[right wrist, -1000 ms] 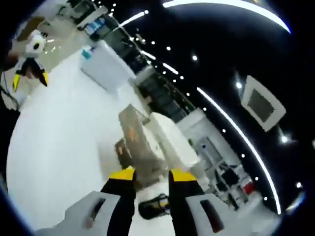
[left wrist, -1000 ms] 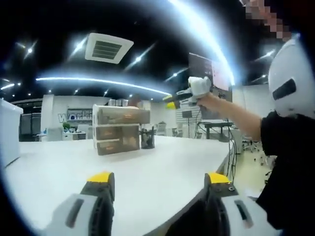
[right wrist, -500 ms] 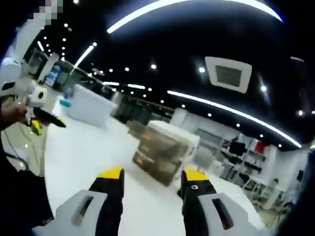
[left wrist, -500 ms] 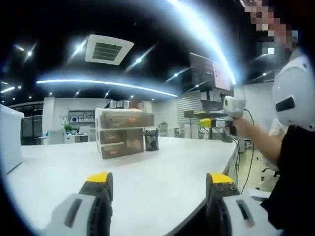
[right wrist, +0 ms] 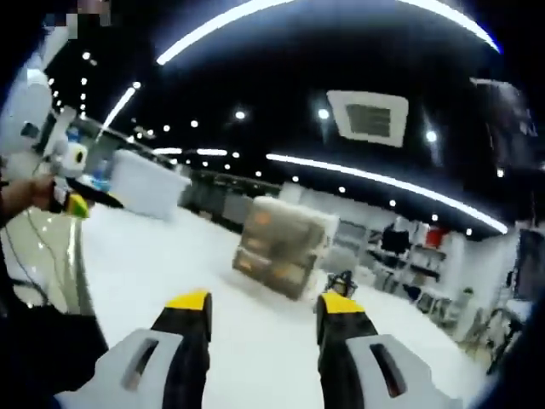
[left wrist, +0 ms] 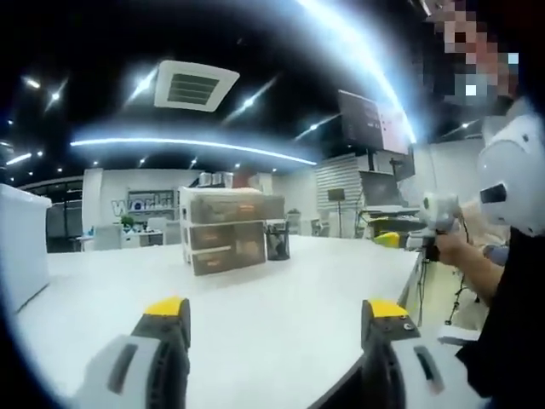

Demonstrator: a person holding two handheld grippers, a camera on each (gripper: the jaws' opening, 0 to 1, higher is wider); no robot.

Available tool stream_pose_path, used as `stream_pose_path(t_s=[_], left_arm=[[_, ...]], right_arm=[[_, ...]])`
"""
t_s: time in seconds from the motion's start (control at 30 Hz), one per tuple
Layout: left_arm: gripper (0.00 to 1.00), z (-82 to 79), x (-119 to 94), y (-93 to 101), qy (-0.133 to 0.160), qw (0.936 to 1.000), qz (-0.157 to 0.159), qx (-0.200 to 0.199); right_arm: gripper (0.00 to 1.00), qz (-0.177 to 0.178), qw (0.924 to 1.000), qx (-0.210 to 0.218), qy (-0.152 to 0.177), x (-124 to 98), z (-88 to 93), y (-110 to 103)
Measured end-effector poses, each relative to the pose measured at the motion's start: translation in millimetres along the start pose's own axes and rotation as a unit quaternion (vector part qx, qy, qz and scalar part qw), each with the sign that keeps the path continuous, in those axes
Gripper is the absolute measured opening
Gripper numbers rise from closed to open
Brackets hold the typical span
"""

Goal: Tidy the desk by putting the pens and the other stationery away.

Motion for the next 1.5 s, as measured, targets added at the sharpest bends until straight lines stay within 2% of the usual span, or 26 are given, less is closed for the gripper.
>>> stream_pose_path(t_s=[0.13,0.2,0.27,0.33,0.43,0.57,0.67,0.8,0.9,1.0,1.1,1.3,1.5], left_arm=[[0.84,2.7,-2.0,-3.0,-0.007,1.0,-0.001,-0.004],[0.85,3.9,-2.8,-4.2,-0.01,0.9999,-0.002,-0.005],[0.85,5.0,-4.0,-5.7,-0.015,0.9999,-0.003,-0.005],[0.85,5.3,-5.4,-7.1,-0.017,0.9998,-0.005,-0.004],[0.86,4.7,-8.1,-9.0,-0.016,0.9998,-0.008,-0.004],[0.86,4.0,-11.6,-11.4,-0.013,0.9998,-0.013,-0.003],[0.86,5.2,-14.6,-13.5,-0.014,0.9998,-0.016,-0.002],[0.85,7.6,-18.8,-16.8,-0.019,0.9995,-0.024,-0.003],[0.85,8.1,-20.8,-17.7,-0.022,0.9994,-0.025,-0.002],[0.85,8.3,-21.9,-18.3,-0.025,0.9994,-0.025,-0.001],[0.85,9.0,-22.3,-18.8,-0.029,0.9993,-0.025,0.0],[0.85,9.7,-21.7,-18.2,-0.03,0.9993,-0.025,-0.001],[0.85,13.5,-22.5,-16.0,-0.035,0.9991,-0.025,-0.006]], right_arm=[[0.42,-0.024,0.9947,-0.1,-0.011,17.9,-14.7,-10.3],[0.41,-0.039,0.9914,-0.125,-0.001,28.5,-18.9,-12.9],[0.41,-0.048,0.9888,-0.141,-0.008,38.7,-19.4,-13.2],[0.38,-0.06,0.9827,-0.175,-0.008,50.0,-21.5,-13.2],[0.32,-0.072,0.9775,-0.198,-0.009,68.5,-22.2,-11.4],[0.3,-0.09,0.9656,-0.243,-0.019,97.4,-19.3,-9.0],[0.28,-0.106,0.9512,-0.288,-0.035,118.3,-14.0,-9.0],[0.27,-0.123,0.9441,-0.303,-0.045,143.8,-6.4,-9.9],[0.26,-0.129,0.9421,-0.305,-0.053,161.7,-1.6,-6.8],[0.25,-0.134,0.936,-0.321,-0.056,178.3,2.2,-2.5],[0.21,-0.136,0.93,-0.336,-0.057,194.8,3.6,0.3],[0.21,-0.144,0.9211,-0.356,-0.065,226.9,6.4,1.4],[0.18,-0.146,0.9114,-0.379,-0.066,247.2,3.6,-0.9]])
Point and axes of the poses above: the point that each gripper's makers call its tool centre point, and the gripper's own axes: x roughly forward along the fingers, y roughly to its right, z roughly out of its underside, the point moved 8 cm from there along -x, roughly backward along the fingers, and after that the axes turned 13 degrees about y, right-handed, at the moved point
